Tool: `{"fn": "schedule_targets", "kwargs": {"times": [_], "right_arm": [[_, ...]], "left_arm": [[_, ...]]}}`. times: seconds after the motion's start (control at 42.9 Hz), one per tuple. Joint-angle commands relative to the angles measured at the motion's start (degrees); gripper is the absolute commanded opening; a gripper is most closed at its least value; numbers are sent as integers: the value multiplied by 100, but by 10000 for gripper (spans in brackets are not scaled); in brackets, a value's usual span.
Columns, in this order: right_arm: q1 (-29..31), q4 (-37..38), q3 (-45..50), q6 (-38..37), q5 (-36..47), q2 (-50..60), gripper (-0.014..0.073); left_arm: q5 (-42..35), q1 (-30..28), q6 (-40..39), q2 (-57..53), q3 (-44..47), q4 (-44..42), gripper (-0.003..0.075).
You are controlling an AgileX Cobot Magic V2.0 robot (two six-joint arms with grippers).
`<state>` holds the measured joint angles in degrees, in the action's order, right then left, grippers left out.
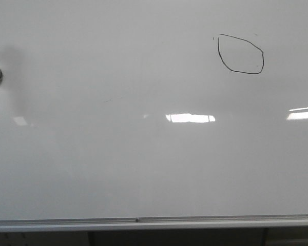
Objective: Write number 0 on whiteboard
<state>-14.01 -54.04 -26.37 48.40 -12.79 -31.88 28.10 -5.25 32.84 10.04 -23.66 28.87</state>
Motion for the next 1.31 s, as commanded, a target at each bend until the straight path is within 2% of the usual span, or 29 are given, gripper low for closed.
{"fn": "schedule_targets", "kwargs": {"times": [0.0,0.163,0.303,0.373,0.49,0.816,0.886,1.283], "right_arm": [[41,-97,-143,65,281,2,-70],[41,-97,-143,65,281,2,-70],[41,-97,-143,65,281,2,-70],[41,-97,-143,65,281,2,-70],[41,-97,-143,65,281,2,-70],[41,-97,-143,65,268,-5,-70],[41,-97,-143,65,268,-5,-70],[41,-97,-143,65,268,-5,-70]], "left_arm": [[-526,-6,-299,41,-78,-191,-19],[-1180,121,-1953,-228,284,-1656,-20],[-2044,662,-3044,-569,940,-2847,-19],[-2297,882,-3344,-766,1244,-3111,-20],[-2349,831,-3507,-1148,1632,-3015,-20],[-2780,356,-3507,-1135,2532,-2671,-20],[-2530,324,-3507,-1135,2519,-2612,-19],[-2513,324,-3507,-1135,2519,-2612,-19]]}}
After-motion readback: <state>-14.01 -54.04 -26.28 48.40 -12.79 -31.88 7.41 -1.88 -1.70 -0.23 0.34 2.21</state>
